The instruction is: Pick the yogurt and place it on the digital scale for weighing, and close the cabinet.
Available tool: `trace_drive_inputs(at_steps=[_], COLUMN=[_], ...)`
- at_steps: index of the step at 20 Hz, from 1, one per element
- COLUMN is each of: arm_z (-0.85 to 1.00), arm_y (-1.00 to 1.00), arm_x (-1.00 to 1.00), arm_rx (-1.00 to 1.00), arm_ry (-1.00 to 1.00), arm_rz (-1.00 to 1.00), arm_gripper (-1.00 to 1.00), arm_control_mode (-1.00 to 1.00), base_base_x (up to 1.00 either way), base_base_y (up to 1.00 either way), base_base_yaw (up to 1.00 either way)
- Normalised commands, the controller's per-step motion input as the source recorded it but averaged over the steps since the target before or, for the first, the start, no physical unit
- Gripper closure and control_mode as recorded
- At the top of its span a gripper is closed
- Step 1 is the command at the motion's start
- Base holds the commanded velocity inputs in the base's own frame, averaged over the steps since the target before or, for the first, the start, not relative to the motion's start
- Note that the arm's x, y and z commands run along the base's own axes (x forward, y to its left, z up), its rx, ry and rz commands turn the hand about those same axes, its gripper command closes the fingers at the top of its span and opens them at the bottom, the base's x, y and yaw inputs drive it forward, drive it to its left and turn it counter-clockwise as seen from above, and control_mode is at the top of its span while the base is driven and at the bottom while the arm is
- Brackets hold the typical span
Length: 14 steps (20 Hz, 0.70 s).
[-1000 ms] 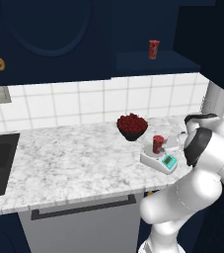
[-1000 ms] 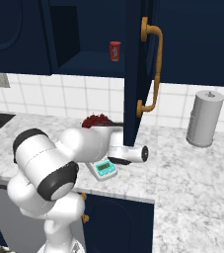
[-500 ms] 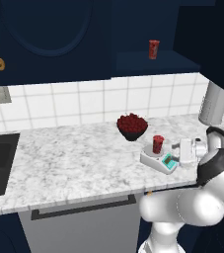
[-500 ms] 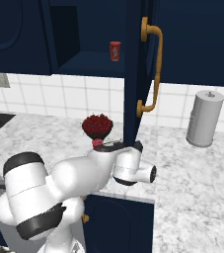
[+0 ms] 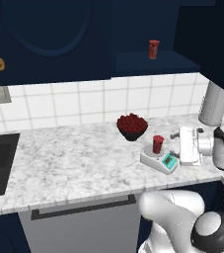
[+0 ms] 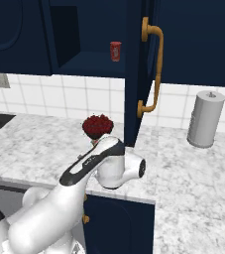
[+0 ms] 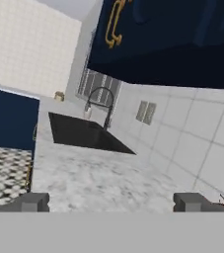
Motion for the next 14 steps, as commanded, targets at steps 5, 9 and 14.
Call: trace_drive_inputs(at_steps=[5,9,14], arm_z=[0.84,0.72,0.69], arm_y=[0.79,0.86,-0.01], arm_x=[-0.53,-0.26,-0.39], arm_rx=[-0.31,-0.36,-0.32], arm_ry=[-0.34,-0.39,-0.41], arm_rz=[-0.04,-0.12,-0.1], arm_gripper=[-1.0,-1.0,-1.0], arm_control_mode=[-1.0,-1.0,-1.0], base_base_x=[0.0,0.0,0.0], base_base_y=[0.0,0.0,0.0], base_base_yaw=[0.0,0.0,0.0])
